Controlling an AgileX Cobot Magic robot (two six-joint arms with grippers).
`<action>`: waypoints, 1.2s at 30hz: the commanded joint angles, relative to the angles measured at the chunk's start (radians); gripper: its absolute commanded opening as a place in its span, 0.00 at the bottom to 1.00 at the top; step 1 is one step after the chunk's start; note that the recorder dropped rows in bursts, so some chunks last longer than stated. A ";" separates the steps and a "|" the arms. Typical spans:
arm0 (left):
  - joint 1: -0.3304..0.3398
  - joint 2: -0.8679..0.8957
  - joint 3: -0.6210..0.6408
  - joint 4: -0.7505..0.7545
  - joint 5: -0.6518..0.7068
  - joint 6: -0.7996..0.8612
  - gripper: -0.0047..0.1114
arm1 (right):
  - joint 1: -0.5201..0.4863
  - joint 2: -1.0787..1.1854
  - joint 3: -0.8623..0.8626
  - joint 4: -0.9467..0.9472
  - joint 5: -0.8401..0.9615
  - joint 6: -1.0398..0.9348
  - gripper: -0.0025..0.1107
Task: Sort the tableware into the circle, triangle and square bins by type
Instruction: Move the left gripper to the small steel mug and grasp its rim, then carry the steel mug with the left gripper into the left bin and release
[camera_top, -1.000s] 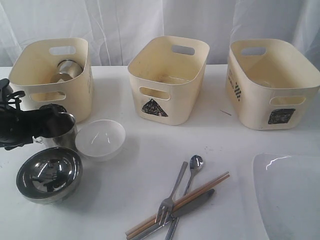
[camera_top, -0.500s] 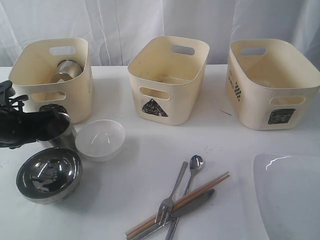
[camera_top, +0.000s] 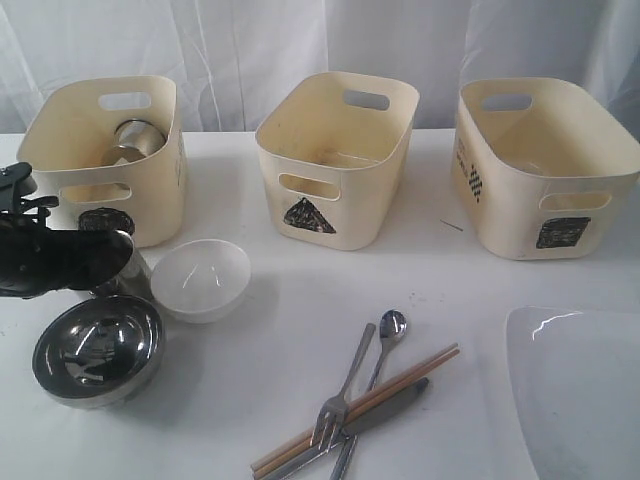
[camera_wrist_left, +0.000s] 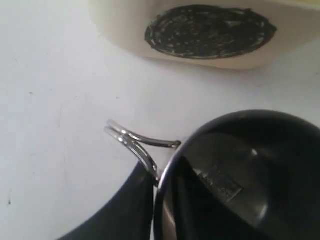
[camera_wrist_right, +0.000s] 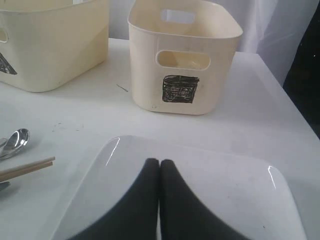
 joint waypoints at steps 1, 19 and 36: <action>0.003 -0.054 0.008 -0.004 0.083 0.011 0.04 | -0.001 -0.005 0.005 -0.002 -0.003 0.006 0.02; 0.003 -0.467 -0.040 0.075 -0.379 0.229 0.04 | -0.001 -0.005 0.005 -0.002 -0.003 0.006 0.02; 0.003 0.157 -0.443 0.218 -0.703 0.346 0.04 | -0.001 -0.005 0.005 -0.002 -0.003 0.006 0.02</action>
